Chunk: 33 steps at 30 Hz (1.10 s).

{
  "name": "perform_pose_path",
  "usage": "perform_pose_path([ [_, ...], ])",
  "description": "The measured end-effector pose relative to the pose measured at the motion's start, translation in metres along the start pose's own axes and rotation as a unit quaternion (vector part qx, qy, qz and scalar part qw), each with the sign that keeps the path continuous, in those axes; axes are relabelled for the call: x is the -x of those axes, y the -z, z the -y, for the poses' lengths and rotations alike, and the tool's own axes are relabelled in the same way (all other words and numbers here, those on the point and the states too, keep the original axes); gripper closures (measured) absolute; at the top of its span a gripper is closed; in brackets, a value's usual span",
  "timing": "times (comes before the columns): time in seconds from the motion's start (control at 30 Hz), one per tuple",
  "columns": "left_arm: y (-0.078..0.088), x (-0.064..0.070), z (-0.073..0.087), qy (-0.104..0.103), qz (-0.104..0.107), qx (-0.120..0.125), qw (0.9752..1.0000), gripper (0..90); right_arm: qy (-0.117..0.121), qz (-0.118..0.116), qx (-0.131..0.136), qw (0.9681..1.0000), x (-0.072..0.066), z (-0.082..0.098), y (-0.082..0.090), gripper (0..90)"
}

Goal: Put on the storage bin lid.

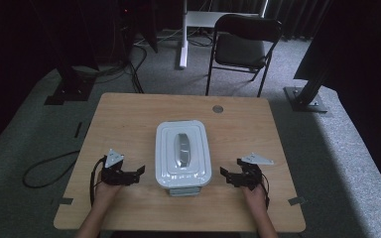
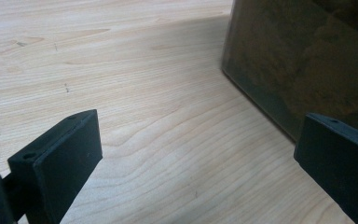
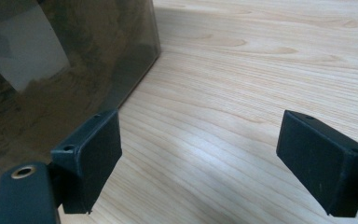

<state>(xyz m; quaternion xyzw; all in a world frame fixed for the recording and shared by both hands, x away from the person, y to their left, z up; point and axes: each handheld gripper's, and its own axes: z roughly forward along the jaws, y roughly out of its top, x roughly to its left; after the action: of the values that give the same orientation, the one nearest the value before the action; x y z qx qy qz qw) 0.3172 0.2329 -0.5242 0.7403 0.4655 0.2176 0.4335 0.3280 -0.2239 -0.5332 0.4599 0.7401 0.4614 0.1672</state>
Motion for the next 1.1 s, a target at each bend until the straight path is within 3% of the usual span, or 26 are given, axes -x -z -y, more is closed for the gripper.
perform_pose_path([
  [0.17, 0.006, -0.003, 0.003, 0.0, -0.004, -0.001, 1.0, 1.6, -0.013, 0.008, 0.012, 0.9998, 0.01, 0.004, 0.011, 13.1],
  [0.23, 0.008, -0.003, 0.005, -0.003, -0.008, -0.013, 0.9999, 1.6, -0.012, 0.019, 0.012, 0.9997, 0.014, 0.006, 0.016, 13.1],
  [0.37, 0.012, -0.005, 0.007, 0.001, -0.007, -0.008, 0.9999, 1.6, -0.01, 0.036, 0.011, 0.9992, 0.018, 0.01, 0.022, 12.7],
  [0.5, 0.015, -0.007, 0.009, 0.0, -0.009, -0.009, 0.9999, 1.6, -0.019, 0.038, 0.017, 0.999, 0.023, 0.013, 0.03, 12.6],
  [1.1, 0.043, -0.034, 0.027, 0.029, -0.045, -0.001, 0.9986, 1.6, -0.038, 0.095, 0.009, 0.9947, 0.042, 0.031, 0.054, 12.7],
])
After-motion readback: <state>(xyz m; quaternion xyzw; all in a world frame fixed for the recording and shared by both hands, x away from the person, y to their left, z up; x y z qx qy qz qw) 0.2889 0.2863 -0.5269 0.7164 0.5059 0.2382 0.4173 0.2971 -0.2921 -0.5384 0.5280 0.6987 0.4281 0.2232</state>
